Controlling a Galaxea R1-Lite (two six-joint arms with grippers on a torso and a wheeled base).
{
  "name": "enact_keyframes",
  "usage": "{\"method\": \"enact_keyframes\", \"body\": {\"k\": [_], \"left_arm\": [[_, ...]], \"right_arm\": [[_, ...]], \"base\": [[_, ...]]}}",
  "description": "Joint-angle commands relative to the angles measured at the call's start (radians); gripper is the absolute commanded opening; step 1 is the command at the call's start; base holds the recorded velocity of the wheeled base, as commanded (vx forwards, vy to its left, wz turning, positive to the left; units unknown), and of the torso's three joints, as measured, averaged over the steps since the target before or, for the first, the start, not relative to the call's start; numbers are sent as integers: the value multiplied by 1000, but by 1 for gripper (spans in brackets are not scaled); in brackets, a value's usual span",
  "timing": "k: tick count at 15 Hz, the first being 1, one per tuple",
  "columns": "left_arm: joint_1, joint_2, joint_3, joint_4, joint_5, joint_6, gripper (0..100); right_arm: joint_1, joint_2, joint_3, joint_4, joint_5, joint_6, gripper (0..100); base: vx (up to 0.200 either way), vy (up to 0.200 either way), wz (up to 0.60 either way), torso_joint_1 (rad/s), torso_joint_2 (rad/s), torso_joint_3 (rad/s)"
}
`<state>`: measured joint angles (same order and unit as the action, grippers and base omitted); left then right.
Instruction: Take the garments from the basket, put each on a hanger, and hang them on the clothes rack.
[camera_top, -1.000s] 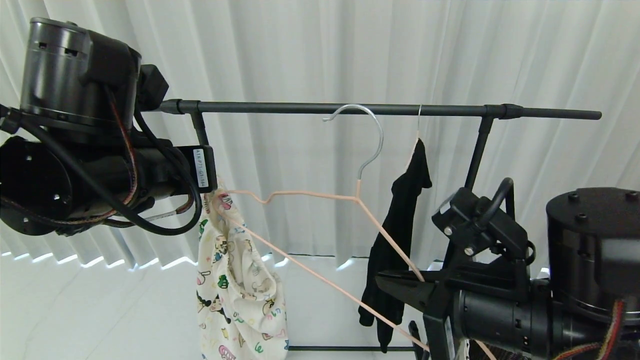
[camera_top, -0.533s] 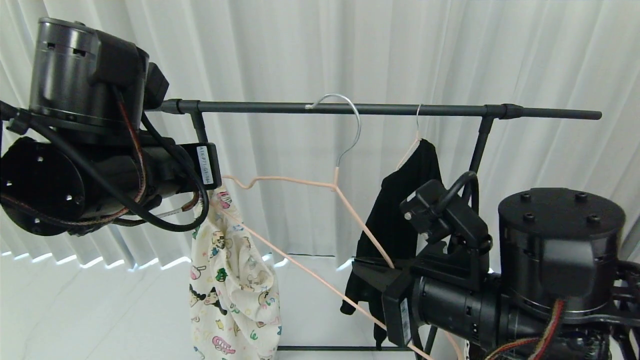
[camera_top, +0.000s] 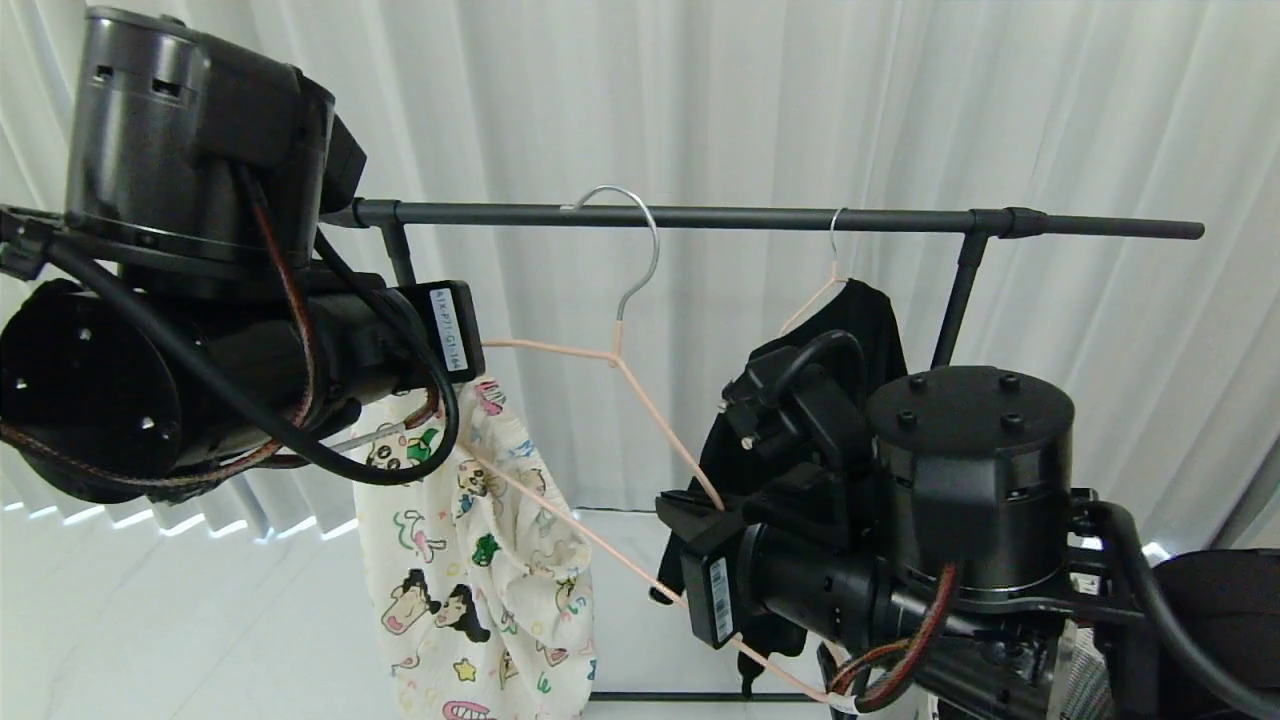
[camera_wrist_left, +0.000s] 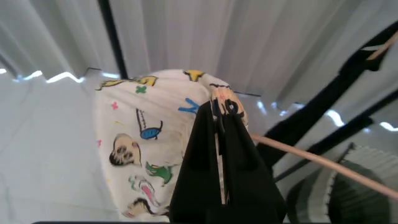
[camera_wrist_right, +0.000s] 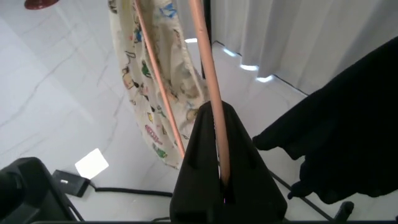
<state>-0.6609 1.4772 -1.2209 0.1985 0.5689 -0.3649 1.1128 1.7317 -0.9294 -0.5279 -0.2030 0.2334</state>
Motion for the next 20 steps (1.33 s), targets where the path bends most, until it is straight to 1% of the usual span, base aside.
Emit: {"method": "enact_keyframes", "body": {"k": [1,3,6,8,11,13,14,15,17,18,20], "left_arm": [[-63,0,-25,-1,0,-29,0],[-126,6,-37,-1,2,-71,0],[-183,5,-45,-1,2,-106,0],[-198,-2,-42,1,2,-108,0],[-198,-18,-16,1,6,-108,0],[-204,-38,-3,1,3,-106,0],[-210,-48,-2,1,0,-105,100],[-210,-55,0,1,-1,-101,100],[-210,-77,-3,1,-1,-100,100],[-210,-106,-3,2,-3,-89,100],[-210,-170,23,2,-6,-32,100]], "right_arm": [[12,39,-29,-1,0,0,0],[19,63,-65,-1,-1,10,0],[24,83,-85,-1,-3,17,0],[22,88,-85,-1,-21,20,0],[22,89,-85,-1,-82,61,0],[22,88,-85,-9,-110,63,0],[24,89,-82,-26,-118,61,0],[22,89,-78,-54,-130,58,0],[22,81,-74,-72,-161,40,0],[21,68,-54,-78,-177,4,0],[7,46,-2,-121,-181,-59,0]], "base": [[0,0,0,0,0,0],[0,0,0,0,0,0],[0,0,0,0,0,0],[0,0,0,0,0,0],[0,0,0,0,0,0],[0,0,0,0,0,0],[0,0,0,0,0,0],[0,0,0,0,0,0],[0,0,0,0,0,0],[0,0,0,0,0,0],[0,0,0,0,0,0]]}}
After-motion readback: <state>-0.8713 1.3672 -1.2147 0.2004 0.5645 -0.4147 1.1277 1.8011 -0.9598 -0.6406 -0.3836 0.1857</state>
